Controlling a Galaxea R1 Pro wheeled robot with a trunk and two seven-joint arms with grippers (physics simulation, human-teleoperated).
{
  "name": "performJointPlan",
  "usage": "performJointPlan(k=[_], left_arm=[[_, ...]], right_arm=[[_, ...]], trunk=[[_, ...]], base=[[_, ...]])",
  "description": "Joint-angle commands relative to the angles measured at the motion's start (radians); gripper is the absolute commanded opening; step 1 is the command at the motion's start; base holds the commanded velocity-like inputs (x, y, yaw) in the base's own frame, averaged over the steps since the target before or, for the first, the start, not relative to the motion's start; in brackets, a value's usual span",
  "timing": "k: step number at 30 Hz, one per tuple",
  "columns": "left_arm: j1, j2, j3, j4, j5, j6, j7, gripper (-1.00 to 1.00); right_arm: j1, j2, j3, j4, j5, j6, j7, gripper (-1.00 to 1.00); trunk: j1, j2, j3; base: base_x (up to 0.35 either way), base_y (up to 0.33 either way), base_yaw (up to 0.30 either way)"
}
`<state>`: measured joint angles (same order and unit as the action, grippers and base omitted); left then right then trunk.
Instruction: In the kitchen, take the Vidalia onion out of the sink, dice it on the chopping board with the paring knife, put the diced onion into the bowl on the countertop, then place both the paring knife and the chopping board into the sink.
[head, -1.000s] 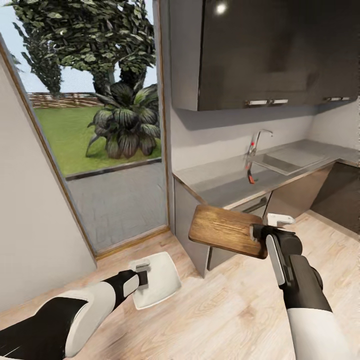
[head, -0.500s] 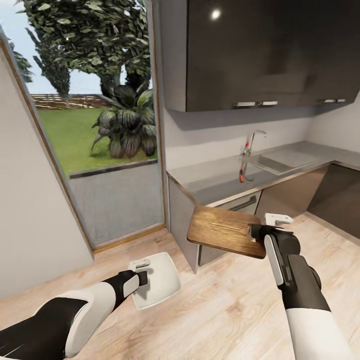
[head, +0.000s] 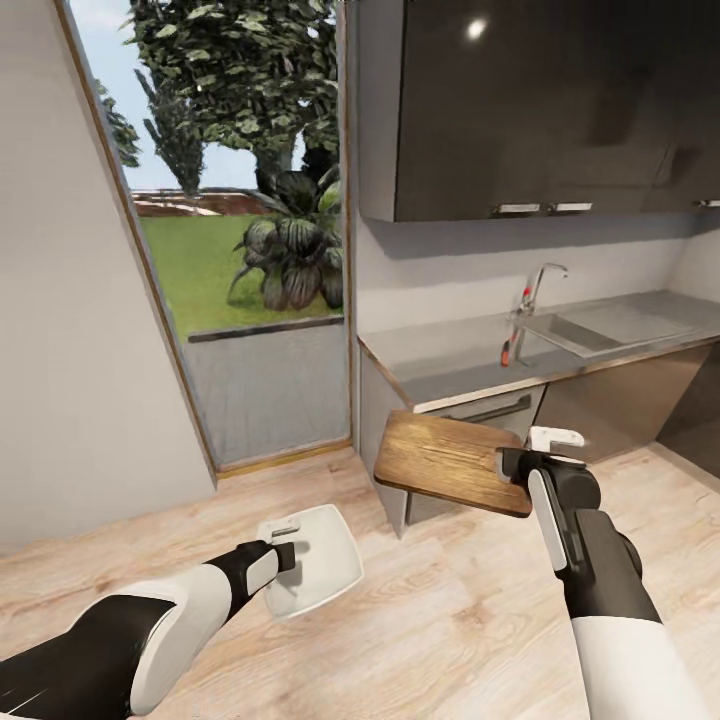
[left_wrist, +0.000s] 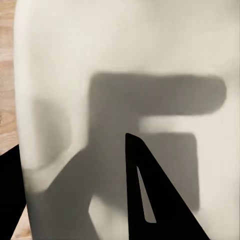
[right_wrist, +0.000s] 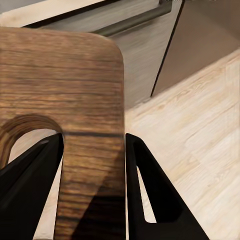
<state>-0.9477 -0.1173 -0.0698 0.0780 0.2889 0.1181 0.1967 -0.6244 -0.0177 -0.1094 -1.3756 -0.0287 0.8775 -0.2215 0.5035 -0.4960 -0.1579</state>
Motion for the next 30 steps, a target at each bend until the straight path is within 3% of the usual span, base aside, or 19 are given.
performJointPlan(k=[1, 30], left_arm=[[-0.002, -0.001, -0.007, 0.002, 0.007, 0.002, 0.003, -1.0], [-0.002, -0.001, -0.007, 0.002, 0.006, 0.002, 0.003, -1.0]], right_arm=[[-0.001, -0.001, 0.0, -0.001, -0.004, 0.005, -0.004, -1.0], [0.0, -0.001, 0.012, 0.0, -0.004, 0.005, -0.004, -1.0]], trunk=[[0.0, -0.002, -0.002], [0.0, -0.002, -0.002]], base=[[-0.165, -0.306, 0.278], [-0.152, -0.309, 0.27]])
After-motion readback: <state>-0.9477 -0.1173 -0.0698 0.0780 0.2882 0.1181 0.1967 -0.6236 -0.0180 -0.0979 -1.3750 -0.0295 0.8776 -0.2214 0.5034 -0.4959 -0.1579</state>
